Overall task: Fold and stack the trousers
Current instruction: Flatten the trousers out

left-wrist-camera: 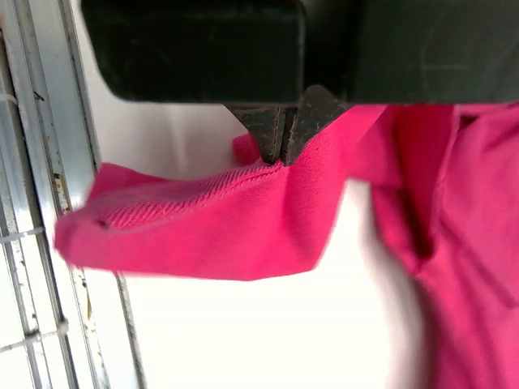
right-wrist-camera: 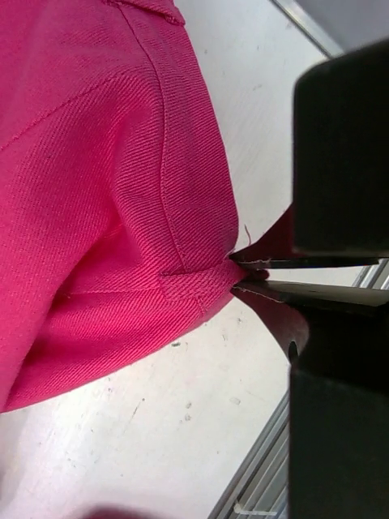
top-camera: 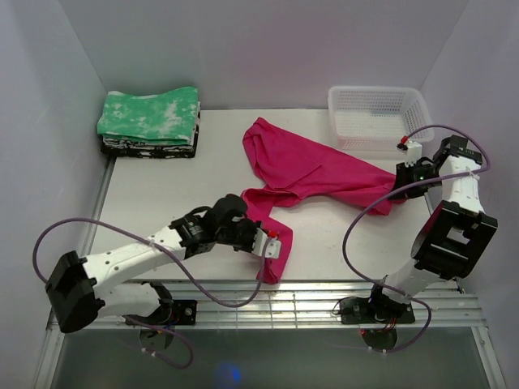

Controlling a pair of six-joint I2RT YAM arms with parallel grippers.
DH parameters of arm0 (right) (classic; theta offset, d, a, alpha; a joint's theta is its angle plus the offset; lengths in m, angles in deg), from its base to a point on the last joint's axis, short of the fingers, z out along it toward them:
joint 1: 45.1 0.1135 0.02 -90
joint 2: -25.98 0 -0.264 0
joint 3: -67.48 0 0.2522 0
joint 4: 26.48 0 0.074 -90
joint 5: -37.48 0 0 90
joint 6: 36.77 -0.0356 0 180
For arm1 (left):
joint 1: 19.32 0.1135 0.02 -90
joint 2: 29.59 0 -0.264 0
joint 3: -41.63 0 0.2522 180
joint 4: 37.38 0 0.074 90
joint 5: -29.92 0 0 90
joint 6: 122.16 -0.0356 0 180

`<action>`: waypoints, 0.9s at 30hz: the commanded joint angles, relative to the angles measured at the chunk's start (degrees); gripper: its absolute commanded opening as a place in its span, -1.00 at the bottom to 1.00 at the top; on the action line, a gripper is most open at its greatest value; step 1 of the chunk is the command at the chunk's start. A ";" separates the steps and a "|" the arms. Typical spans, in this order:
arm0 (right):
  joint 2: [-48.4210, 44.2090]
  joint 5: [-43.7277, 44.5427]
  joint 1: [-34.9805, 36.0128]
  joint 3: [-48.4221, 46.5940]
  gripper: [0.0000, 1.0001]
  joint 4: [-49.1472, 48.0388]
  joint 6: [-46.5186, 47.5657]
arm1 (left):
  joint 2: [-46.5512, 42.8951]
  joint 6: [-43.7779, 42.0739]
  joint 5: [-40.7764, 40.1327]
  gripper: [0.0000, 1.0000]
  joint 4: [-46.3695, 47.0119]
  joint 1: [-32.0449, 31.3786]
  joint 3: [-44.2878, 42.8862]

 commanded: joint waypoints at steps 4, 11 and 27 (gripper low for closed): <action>4.73 1.30 -1.87 -8.49 -0.85 7.52 4.31 | -10.06 5.23 11.50 -1.00 -13.61 17.04 -8.75; 10.35 8.58 -3.71 -17.98 -0.84 9.11 7.65 | -15.17 6.11 13.36 -1.00 -12.50 43.31 -12.10; 17.13 8.77 -4.86 -30.28 -0.84 16.76 14.69 | 7.32 2.88 34.45 -1.00 -10.99 90.89 -26.51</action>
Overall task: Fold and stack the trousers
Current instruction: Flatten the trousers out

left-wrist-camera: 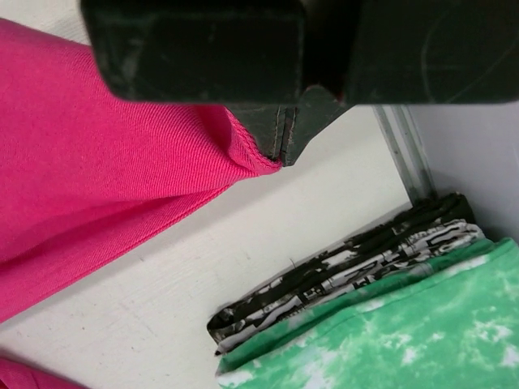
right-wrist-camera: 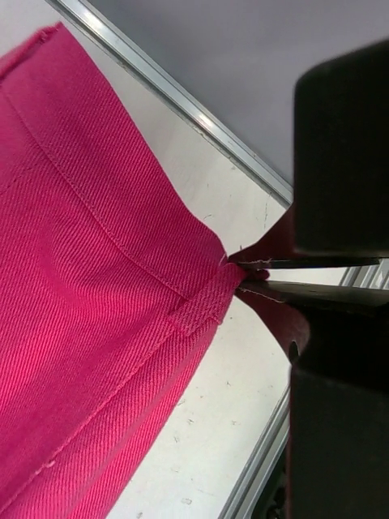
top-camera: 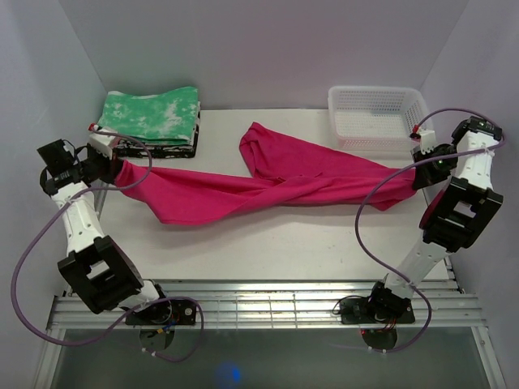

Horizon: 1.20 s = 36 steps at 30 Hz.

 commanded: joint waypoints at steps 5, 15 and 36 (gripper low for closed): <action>0.53 -1.00 3.05 -1.52 -0.84 0.88 2.26 | 2.30 -6.20 4.01 -1.00 -1.49 1.09 0.50; 7.13 -2.49 4.99 -2.38 -0.85 -10.63 -10.31 | 16.55 8.83 -8.99 0.05 -10.98 0.38 -5.65; 2.74 -0.38 5.07 0.34 -0.85 -8.36 -4.52 | -6.52 -76.04 -12.25 0.54 -41.00 6.71 17.13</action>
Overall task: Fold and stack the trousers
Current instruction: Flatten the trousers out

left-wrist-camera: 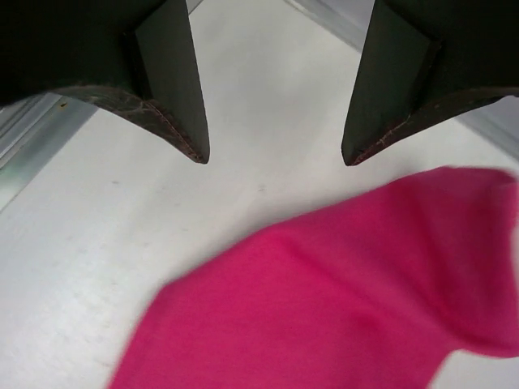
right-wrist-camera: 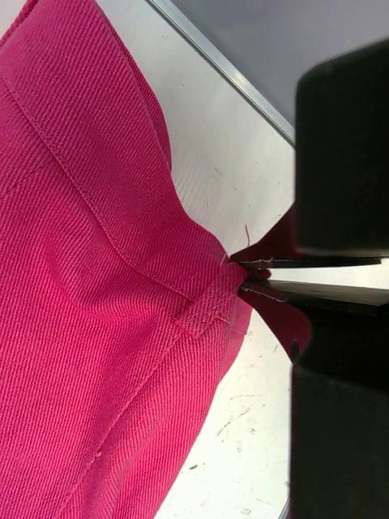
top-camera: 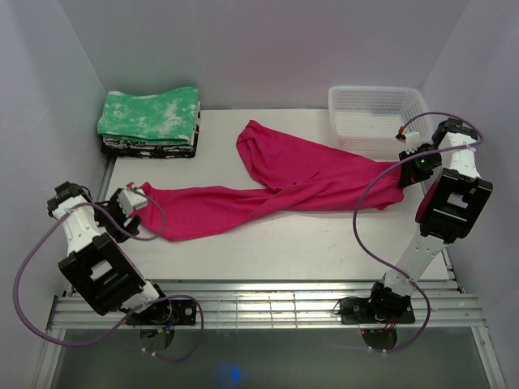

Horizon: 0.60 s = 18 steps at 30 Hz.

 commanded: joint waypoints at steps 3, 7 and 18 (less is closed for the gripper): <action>-2.22 0.96 0.00 -1.80 -0.84 1.29 3.29 | -14.86 -33.19 2.62 0.56 5.66 -0.24 21.27; -2.57 1.05 -0.08 -1.36 -0.84 1.73 3.82 | -14.71 -37.43 3.07 0.56 16.42 -3.22 28.34; -1.61 0.61 0.09 -1.89 -0.84 2.52 3.29 | -6.01 -33.29 2.73 0.57 33.65 -10.87 29.40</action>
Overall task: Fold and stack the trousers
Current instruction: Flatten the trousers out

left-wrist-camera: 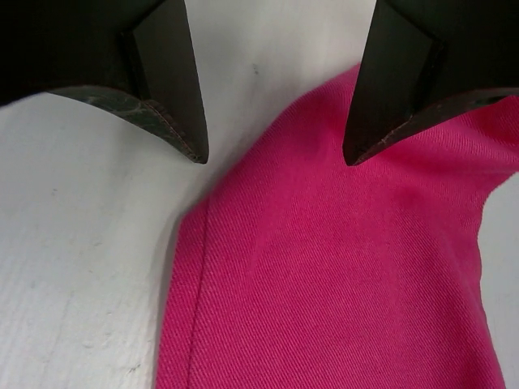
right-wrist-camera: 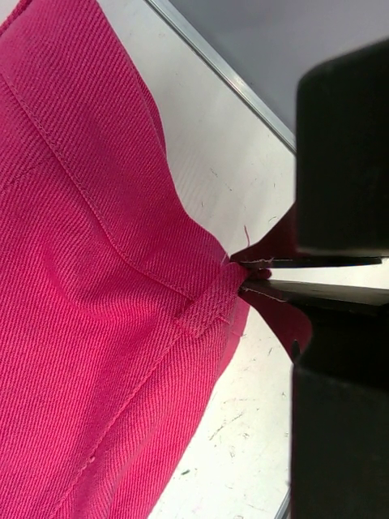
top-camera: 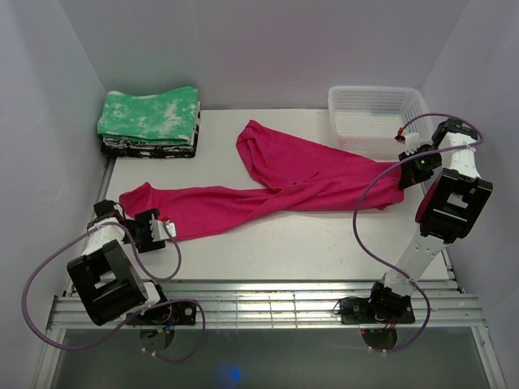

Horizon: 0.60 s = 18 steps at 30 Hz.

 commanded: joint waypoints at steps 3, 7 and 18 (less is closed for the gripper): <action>-0.71 0.04 0.00 -2.83 -0.84 1.77 1.45 | 5.06 -17.28 -3.04 0.47 8.97 -4.15 0.07; -0.44 -0.14 0.09 -4.06 -0.84 2.39 1.45 | 7.98 -14.05 -4.90 -0.14 8.36 -4.95 -3.35; -6.42 1.97 -3.94 1.74 -0.84 1.60 8.74 | 3.41 20.48 11.19 -1.00 -37.96 -5.21 -36.66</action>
